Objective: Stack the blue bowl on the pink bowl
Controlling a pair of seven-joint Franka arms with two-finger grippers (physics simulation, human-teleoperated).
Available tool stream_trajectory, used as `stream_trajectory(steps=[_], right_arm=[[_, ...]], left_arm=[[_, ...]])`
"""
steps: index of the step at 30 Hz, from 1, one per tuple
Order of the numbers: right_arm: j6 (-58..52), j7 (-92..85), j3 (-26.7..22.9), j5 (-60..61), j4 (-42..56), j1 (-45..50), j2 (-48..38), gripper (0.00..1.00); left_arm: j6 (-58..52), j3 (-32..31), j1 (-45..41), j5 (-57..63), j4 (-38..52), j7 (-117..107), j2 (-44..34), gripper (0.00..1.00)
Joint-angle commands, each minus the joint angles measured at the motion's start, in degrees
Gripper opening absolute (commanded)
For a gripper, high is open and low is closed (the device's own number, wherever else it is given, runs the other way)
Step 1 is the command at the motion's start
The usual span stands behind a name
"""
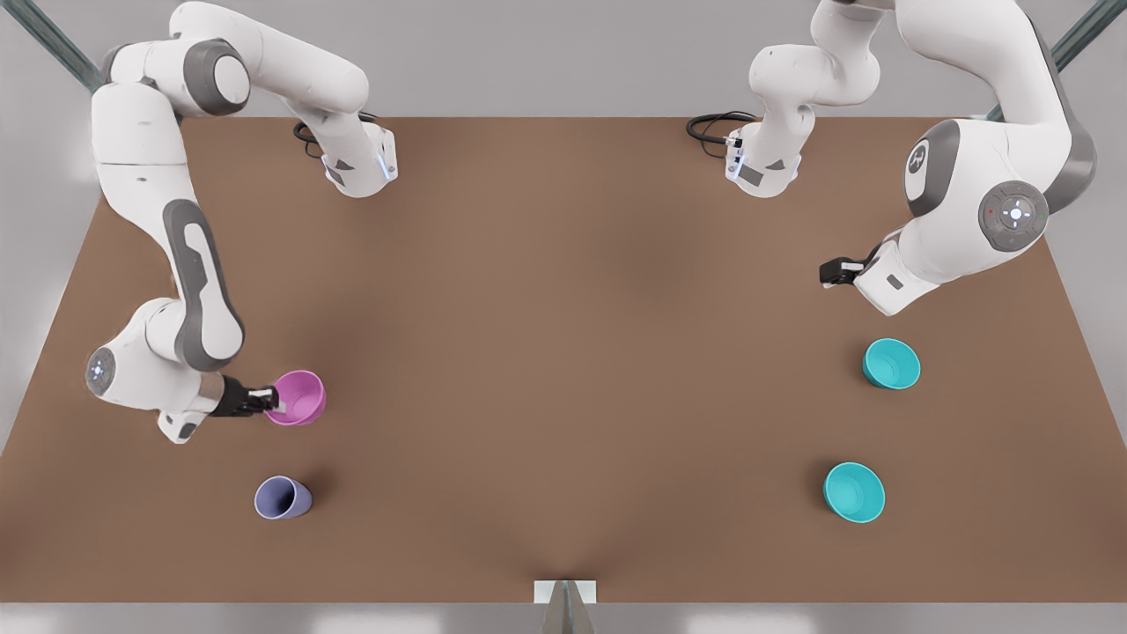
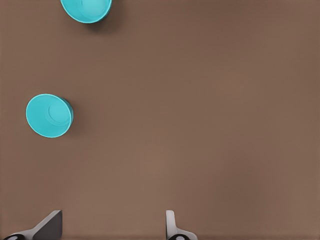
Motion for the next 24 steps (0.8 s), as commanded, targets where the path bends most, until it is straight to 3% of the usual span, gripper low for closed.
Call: stream_trajectory(steps=[1, 5, 7, 10, 15, 18, 19, 20, 21, 24], right_arm=[[-1.5, 32.9, 0.2, 2.8, 0.2, 7.5, -0.6, 0.21], [-0.3, 66.4, 0.1, 2.8, 7.1, 25.8, 3.3, 0.21], [1.8, 69.1, 0.1, 2.7, 8.9, 28.3, 5.9, 0.21], [4.7, 83.3, -0.2, 2.0, 16.6, 39.5, 10.5, 0.21], [11.3, 88.0, -0.3, 1.7, 18.9, 43.9, 16.5, 0.21], [14.0, 87.5, -0.3, 1.8, 20.3, 44.1, 20.0, 0.21], [14.1, 87.6, -0.2, 1.9, 20.9, 44.2, 20.7, 0.51], [14.2, 87.7, -0.2, 1.8, 21.0, 44.2, 20.9, 0.89], [14.6, 87.6, -0.2, 1.9, 21.0, 44.2, 20.8, 1.00], [13.8, 88.0, -0.2, 2.4, 22.3, 43.3, 16.2, 1.00]], left_arm=[[0.0, 0.0, 0.0, 0.0, 0.0, 0.1, -0.1, 1.00], [0.0, 0.0, 0.1, 0.0, 0.0, 0.1, 0.1, 1.00], [0.2, 0.0, 0.8, 0.0, 0.0, 0.1, 2.0, 1.00], [7.6, 0.0, 8.2, 0.0, 0.0, 5.7, 7.8, 1.00], [22.0, 0.1, 21.9, 0.0, 0.0, 28.4, 18.3, 1.00], [27.2, 5.0, 24.4, -7.1, 0.0, 45.8, 24.6, 1.00], [27.5, 5.0, 24.6, -7.1, -0.3, 46.9, 25.8, 1.00], [29.5, 5.3, 24.8, -7.0, -0.5, 49.5, 26.9, 1.00], [33.6, 7.8, 24.4, -7.1, -1.0, 51.3, 29.0, 1.00], [35.9, 7.9, 24.4, -8.8, -3.1, 51.5, 30.6, 1.00]])
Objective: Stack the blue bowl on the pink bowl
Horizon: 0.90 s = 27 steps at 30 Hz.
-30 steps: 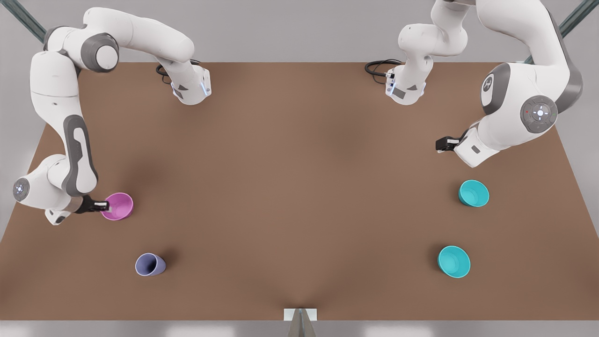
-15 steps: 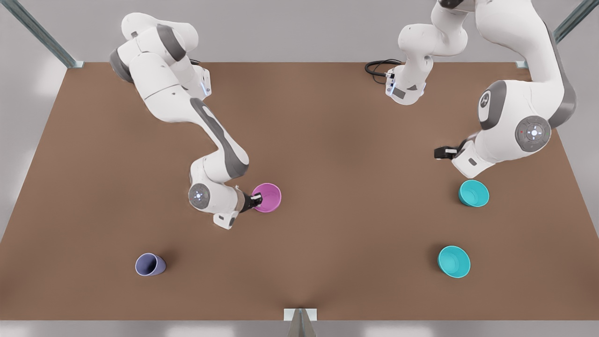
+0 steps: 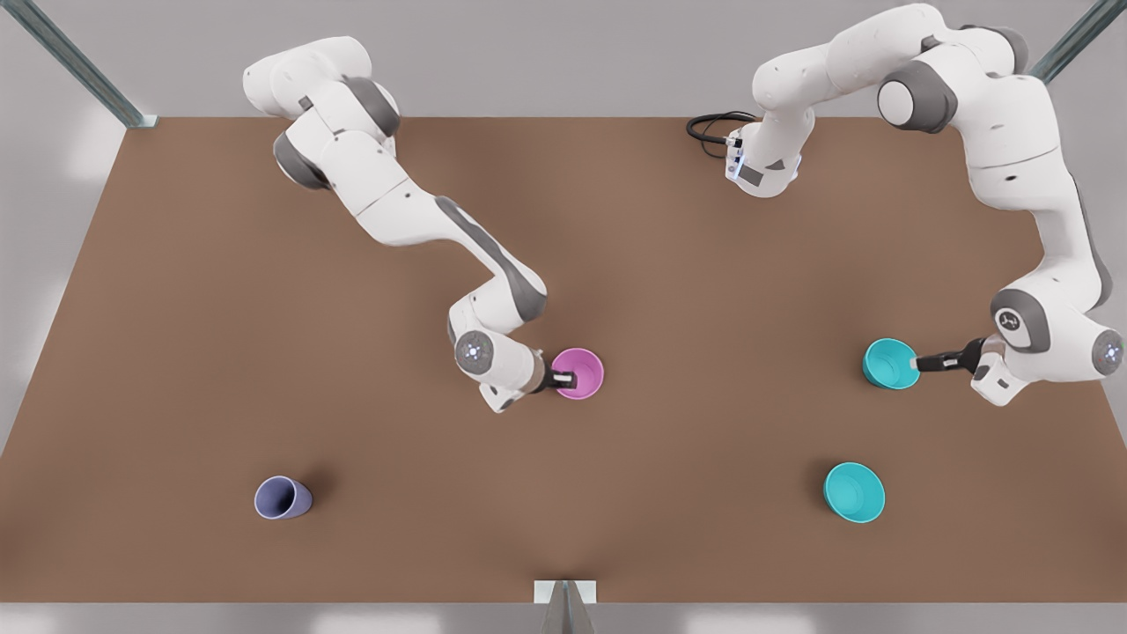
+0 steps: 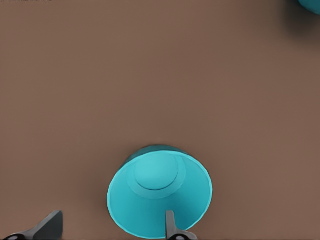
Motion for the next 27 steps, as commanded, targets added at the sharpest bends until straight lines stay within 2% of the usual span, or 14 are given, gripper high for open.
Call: stream_trajectory(steps=[1, 3, 6, 8, 9, 10, 12, 14, 16, 18, 23, 24, 25, 27], right_arm=[[0.4, 27.7, -0.1, -0.1, -0.1, -0.9, -3.7, 1.00], [-8.1, 23.1, -0.2, -0.2, -0.2, -6.8, -9.9, 1.00], [-39.5, -13.8, -0.3, -13.5, -0.4, -24.1, -17.9, 1.00], [-46.4, -34.8, -0.3, -17.5, -0.1, -35.7, -22.2, 1.00], [-46.6, -41.2, -0.2, -17.6, 0.4, -39.8, -23.7, 1.00], [-46.8, -45.1, -0.3, -17.6, 0.7, -41.3, -26.2, 1.00], [-52.6, -46.2, -0.2, -17.1, 4.6, -42.4, -27.2, 1.00], [-52.4, -46.0, -0.2, -16.6, 0.4, -42.4, -33.4, 1.00], [-39.7, -45.5, -0.5, -16.7, -17.7, -42.4, -47.7, 1.00], [-44.6, -46.0, -1.2, -18.8, -12.0, -42.4, -44.4, 1.00], [-46.9, -45.9, -1.1, -24.0, -6.7, -42.4, -42.7, 1.00], [-47.4, -45.6, -3.5, -24.2, -6.3, -38.9, -42.2, 1.00], [-47.5, -45.6, -19.6, -23.8, -5.9, -23.1, -41.9, 1.00], [-47.8, -45.7, -18.9, -23.6, -4.7, -24.2, -41.1, 1.00]], left_arm=[[7.6, 0.1, 0.0, -1.3, -0.7, 28.4, 0.6, 1.00], [7.6, 0.1, -0.2, -1.3, -3.1, 29.6, 0.6, 1.00], [10.6, 0.1, -0.4, -1.5, -3.9, 29.6, 3.3, 1.00], [10.5, 0.1, -0.6, -1.4, -3.9, 29.6, 3.4, 0.47], [10.5, 0.1, -0.7, -1.5, -3.9, 29.6, 3.4, 0.28], [10.4, 0.1, -0.7, -1.7, -3.9, 29.6, 3.4, 0.21], [10.3, 0.1, -0.5, -3.7, -3.9, 29.4, 3.3, 0.21], [10.1, -0.2, -0.4, -3.7, -3.9, 29.2, 3.2, 0.21], [9.8, -1.0, -0.6, -3.9, -3.9, 25.1, 2.1, 0.21], [5.8, -2.4, -2.2, -3.8, -3.9, 17.5, -1.5, 0.21], [-0.4, -4.8, -26.7, -3.7, -3.3, -19.8, -9.0, 0.21], [-0.2, -8.3, -31.1, -3.7, -1.5, -33.8, -7.0, 0.21], [-0.3, -9.6, -34.6, -3.7, 3.1, -43.4, -5.1, 0.21], [-1.7, -9.4, -41.3, -3.3, 14.0, -57.9, 2.3, 0.21]])
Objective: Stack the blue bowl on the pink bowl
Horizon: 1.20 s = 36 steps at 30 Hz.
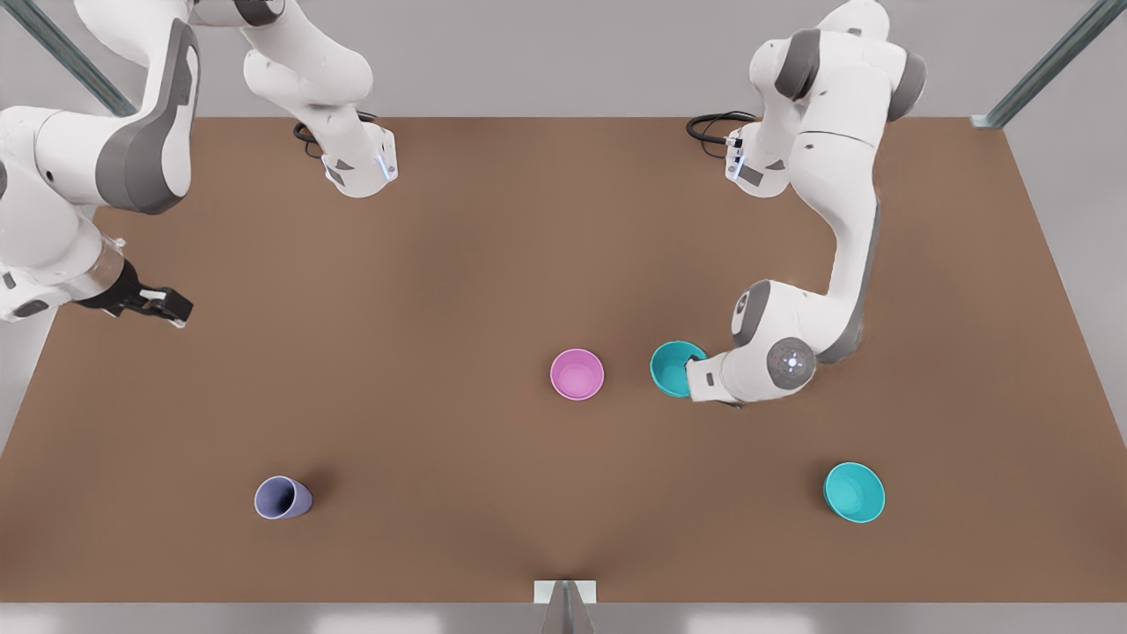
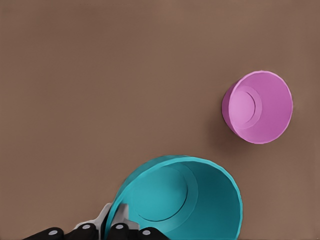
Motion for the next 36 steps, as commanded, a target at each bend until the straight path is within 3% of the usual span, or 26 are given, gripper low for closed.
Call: stream_trajectory(steps=[1, 3, 5, 31, 32, 33, 36], right_arm=[[-1.7, -15.5, -1.7, -0.3, 0.5, 1.4, 0.3, 1.00], [-1.7, -15.6, -1.8, -0.2, 0.9, 1.4, 0.4, 1.00], [-1.7, -15.4, -1.6, 0.3, 1.0, 1.5, 0.8, 1.00], [-1.4, -15.6, -1.7, 5.9, 1.0, 1.4, 2.5, 1.00], [-1.5, -15.6, -1.7, 5.9, 1.0, 1.4, 2.5, 1.00], [-1.5, -15.6, -1.7, 5.9, 1.0, 1.4, 2.5, 1.00], [-1.4, -15.6, -1.7, 6.0, 1.0, 1.4, 2.5, 1.00]], left_arm=[[-3.4, -0.3, -4.6, -0.1, 6.1, -60.8, 3.8, 0.21], [-3.3, -0.3, -8.8, 0.0, 13.5, -65.5, 9.2, 0.21], [-3.3, -0.1, -11.0, -0.1, 15.1, -66.2, 11.5, 0.21], [-2.9, -4.4, -8.9, -0.4, 14.8, -64.6, 14.2, 0.21], [-2.9, -4.4, -8.7, -0.4, 14.8, -64.2, 14.2, 0.30], [-3.1, -4.4, -8.4, -0.4, 14.8, -62.9, 14.2, 1.00], [-8.3, -4.5, -4.8, 1.8, 13.5, -59.9, 12.6, 1.00]])
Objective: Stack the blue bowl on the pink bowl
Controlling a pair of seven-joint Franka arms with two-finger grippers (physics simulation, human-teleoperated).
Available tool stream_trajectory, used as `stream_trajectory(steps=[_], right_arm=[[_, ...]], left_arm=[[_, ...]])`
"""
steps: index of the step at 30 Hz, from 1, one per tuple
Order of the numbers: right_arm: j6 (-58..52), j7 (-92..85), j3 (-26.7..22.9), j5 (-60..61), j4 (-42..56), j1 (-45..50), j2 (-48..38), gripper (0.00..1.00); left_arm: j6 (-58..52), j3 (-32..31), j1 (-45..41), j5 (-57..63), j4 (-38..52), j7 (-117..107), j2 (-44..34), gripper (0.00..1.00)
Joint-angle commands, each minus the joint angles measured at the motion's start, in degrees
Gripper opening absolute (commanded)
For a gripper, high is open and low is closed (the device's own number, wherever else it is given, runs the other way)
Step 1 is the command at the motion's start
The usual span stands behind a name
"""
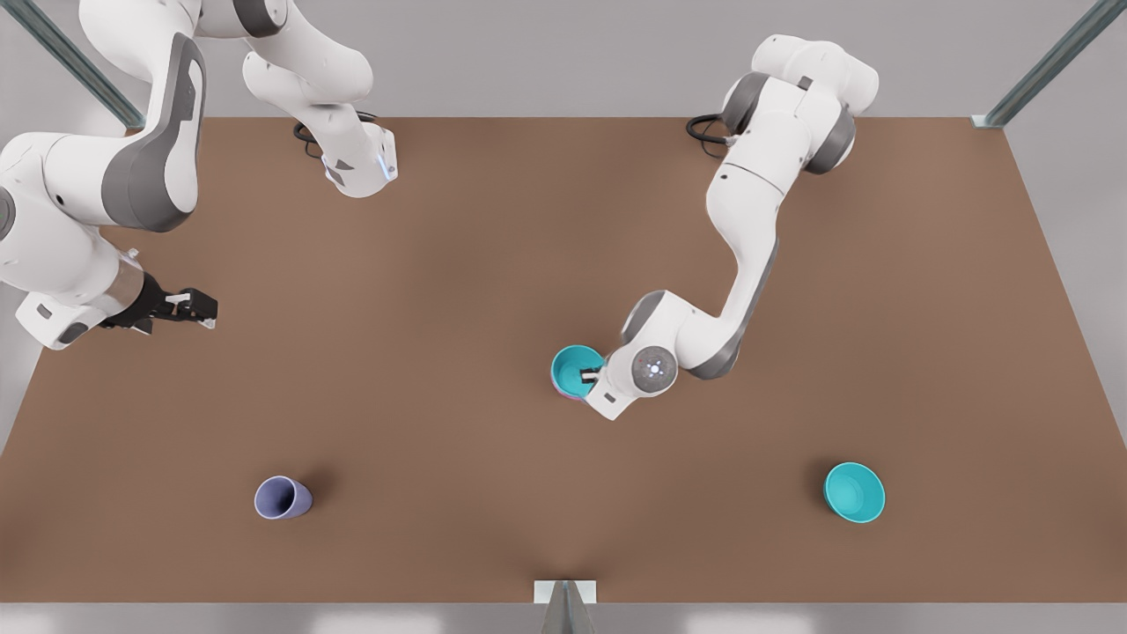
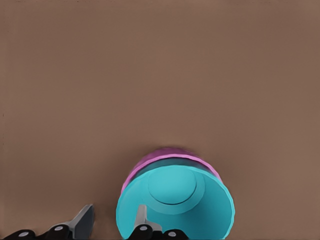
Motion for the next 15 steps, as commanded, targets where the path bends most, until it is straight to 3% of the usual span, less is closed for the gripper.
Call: stream_trajectory(steps=[1, 3, 6, 8, 10, 15], right_arm=[[0.0, -2.1, 0.0, 0.1, 0.0, 0.0, -0.1, 1.00], [0.0, -2.1, 0.0, 0.1, 0.0, 0.0, 0.0, 1.00], [0.2, -2.1, 0.0, 0.4, 0.0, -0.1, -0.1, 1.00], [0.4, -2.1, -0.2, 1.7, 0.0, -0.2, -0.1, 1.00], [0.5, -2.1, -0.3, 1.0, 0.0, -0.2, -0.3, 1.00], [0.5, -1.6, -0.3, 1.7, -0.1, -0.2, -0.2, 1.00]], left_arm=[[-15.7, 0.3, 4.3, 4.1, 0.2, 3.3, -4.5, 1.00], [-27.1, 0.4, 7.0, 14.3, 0.7, 6.0, -14.4, 1.00], [-39.4, 1.2, 11.2, 15.2, 9.4, 21.3, -16.9, 1.00], [-37.9, 0.9, 15.9, 20.5, 8.5, 36.8, -22.0, 1.00], [-24.8, 0.9, 17.0, 19.9, -8.8, 36.5, -33.5, 1.00], [-25.2, 1.0, 17.0, 17.3, -8.4, 36.5, -33.7, 1.00]])
